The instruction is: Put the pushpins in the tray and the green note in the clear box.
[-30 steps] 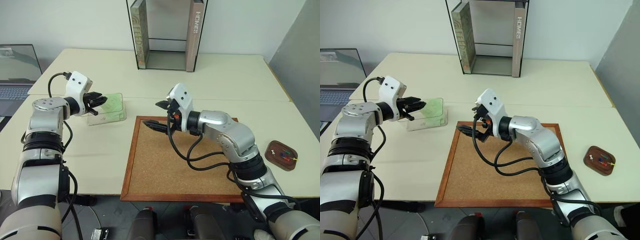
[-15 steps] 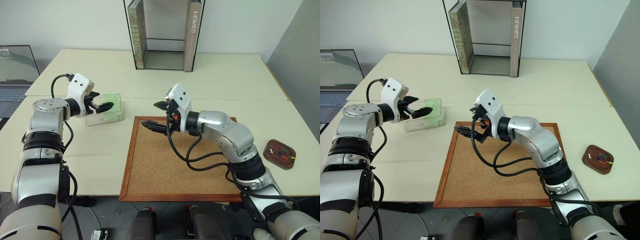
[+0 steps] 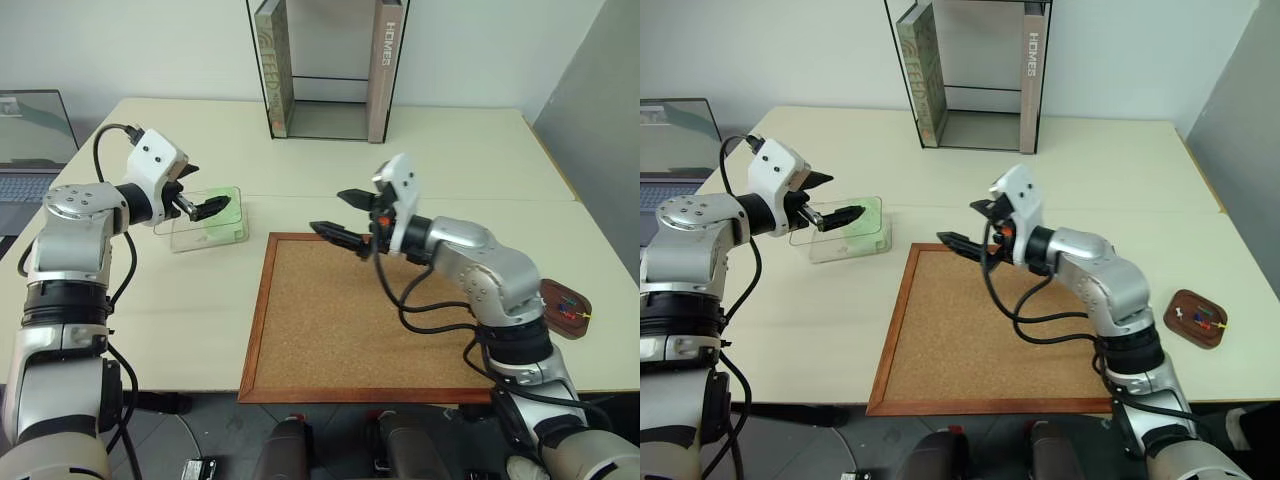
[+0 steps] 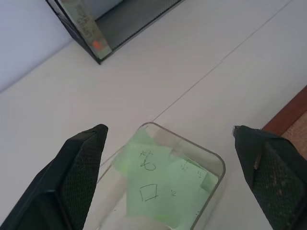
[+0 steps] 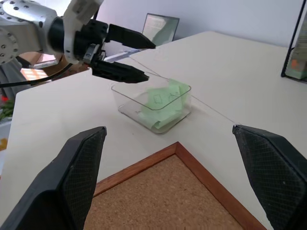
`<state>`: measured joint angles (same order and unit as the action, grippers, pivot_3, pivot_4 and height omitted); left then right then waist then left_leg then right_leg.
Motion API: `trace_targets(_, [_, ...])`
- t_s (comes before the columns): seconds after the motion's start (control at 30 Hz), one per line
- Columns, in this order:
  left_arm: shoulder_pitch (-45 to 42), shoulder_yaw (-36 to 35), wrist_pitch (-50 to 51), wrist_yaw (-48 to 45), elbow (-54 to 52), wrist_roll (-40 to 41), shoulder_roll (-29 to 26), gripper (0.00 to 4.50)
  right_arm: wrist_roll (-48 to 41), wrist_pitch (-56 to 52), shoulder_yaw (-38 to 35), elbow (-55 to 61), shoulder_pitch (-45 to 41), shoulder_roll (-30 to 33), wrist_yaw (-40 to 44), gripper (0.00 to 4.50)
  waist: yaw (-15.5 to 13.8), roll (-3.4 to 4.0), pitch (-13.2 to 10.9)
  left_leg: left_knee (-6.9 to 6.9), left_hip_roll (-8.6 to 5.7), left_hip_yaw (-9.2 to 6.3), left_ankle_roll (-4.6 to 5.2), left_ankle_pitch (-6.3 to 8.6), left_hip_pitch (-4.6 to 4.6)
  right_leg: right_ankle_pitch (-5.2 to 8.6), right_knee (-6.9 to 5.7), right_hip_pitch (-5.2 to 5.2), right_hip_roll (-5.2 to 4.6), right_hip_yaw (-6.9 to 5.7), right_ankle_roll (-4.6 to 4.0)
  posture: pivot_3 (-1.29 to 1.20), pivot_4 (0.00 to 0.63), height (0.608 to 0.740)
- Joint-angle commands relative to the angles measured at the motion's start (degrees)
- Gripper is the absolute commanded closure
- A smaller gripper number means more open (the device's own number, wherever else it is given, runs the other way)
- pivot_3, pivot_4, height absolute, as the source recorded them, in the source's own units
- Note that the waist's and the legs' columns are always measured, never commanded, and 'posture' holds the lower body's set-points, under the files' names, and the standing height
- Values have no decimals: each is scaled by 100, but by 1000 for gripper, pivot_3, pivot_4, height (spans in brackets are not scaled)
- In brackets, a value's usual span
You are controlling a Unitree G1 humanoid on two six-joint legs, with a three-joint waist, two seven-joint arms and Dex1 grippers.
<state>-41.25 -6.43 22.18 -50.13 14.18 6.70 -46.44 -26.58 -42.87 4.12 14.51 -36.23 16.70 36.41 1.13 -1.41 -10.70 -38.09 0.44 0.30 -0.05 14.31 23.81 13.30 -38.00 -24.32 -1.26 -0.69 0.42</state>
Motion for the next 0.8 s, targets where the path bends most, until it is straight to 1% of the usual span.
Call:
trace_targets(0.03, [425, -161, 693, 481, -1743, 360, 330, 38, -179, 383, -480, 748, 721, 308, 119, 0, -30, 0, 1, 0, -2, 3, 0, 0, -1, -1, 3, 0, -1, 1, 1, 0, 150, 740])
trace_targets(0.2, [1066, 29, 1345, 936, -2629, 477, 809, 38, -262, 443, -746, 1240, 1567, 675, 100, 0, -63, -1, 2, -3, -5, 7, -2, 0, -13, 1, 2, 13, -3, 7, 5, 0, 150, 740])
trace_targets(0.23, [1264, 106, 1420, 1049, -2847, 538, 1005, 38, -258, 504, -834, 1338, 1763, 757, 107, 0, -67, -1, 2, -4, 0, 9, -6, -3, -17, 9, 0, 13, 2, 8, 19, 0, 150, 740])
trace_targets(0.33, [1884, 384, 1388, 1349, -3456, 524, 1425, 38, -120, 799, -968, 1488, 2262, 988, 153, 0, -78, -1, 2, 0, 4, 9, -8, -4, -40, 11, -5, 28, 7, 11, 21, 0, 150, 740])
trace_targets(0.43, [2440, 716, 1237, 1444, -3866, 351, 1539, 38, 129, 1201, -922, 1507, 2777, 1276, 311, 0, -78, -1, 2, 1, 7, 12, -8, -5, -46, 11, -5, 31, 10, 15, 21, 0, 150, 740])
trace_targets(0.5, [2595, 672, 1223, 1545, -3909, 481, 1704, 38, 218, 1396, -876, 1477, 3058, 1409, 396, 0, -78, -1, 2, 2, 9, 15, -8, -5, -48, 12, -5, 31, 12, 16, 20, 0, 150, 740])
trace_targets(0.57, [2839, 751, 1119, 1621, -3949, 402, 1716, 38, 291, 1517, -859, 1390, 3293, 1539, 496, 0, -89, -2, 2, 1, 11, 13, -9, -5, -49, 11, -8, 30, 16, 14, 19, 0, 150, 740])
trace_targets(0.7, [3257, 751, 1036, 1633, -4046, 445, 1694, 38, 338, 1705, -844, 1125, 3309, 1578, 558, 0, -69, -1, 2, 12, 15, 15, -8, -5, -106, 15, 5, 86, 19, 15, 12, 0, 150, 740])
trace_targets(0.8, [3459, 631, 876, 1558, -4066, 563, 1697, 38, 346, 1773, -834, 952, 3230, 1609, 607, 0, -73, -1, 2, 10, 16, 13, -8, -5, -105, 16, 5, 84, 19, 11, 11, 0, 150, 740])
